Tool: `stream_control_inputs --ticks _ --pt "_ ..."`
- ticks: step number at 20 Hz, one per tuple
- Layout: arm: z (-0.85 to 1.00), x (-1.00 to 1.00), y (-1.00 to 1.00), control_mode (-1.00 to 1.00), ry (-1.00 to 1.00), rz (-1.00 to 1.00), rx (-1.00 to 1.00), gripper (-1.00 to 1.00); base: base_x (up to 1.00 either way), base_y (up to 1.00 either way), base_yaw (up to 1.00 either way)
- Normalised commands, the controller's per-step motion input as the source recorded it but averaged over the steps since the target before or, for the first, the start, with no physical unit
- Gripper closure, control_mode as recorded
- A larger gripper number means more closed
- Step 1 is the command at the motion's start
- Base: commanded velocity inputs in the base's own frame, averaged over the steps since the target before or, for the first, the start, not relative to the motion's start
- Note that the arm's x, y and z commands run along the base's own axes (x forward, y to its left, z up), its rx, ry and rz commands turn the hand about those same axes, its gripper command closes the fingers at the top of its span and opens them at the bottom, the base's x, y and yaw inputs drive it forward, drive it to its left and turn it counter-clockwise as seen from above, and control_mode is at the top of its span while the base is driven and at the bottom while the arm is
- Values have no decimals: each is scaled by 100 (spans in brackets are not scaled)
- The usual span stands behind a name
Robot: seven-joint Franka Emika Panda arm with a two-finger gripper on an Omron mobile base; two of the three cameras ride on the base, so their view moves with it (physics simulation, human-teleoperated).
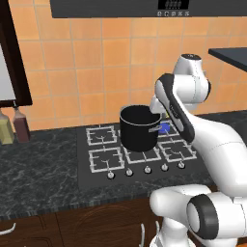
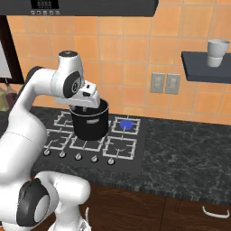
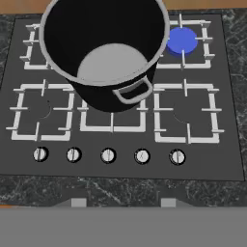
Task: Turn off the rear right burner of the stove.
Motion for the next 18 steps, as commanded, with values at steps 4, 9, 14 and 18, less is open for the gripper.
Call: stream_control_inputs --ticks 4,9,14,18 --pt "-14 -33 -13 -100 0 -4 0 -100 0 0 0" --pt "-69 -55 -38 -100 5 -12 1 -100 0 0 0" --pt "-83 -9 -24 -100 20 -19 0 -100 0 0 0" --pt "-68 10 -4 -100 13 -16 0 -100 0 0 0"
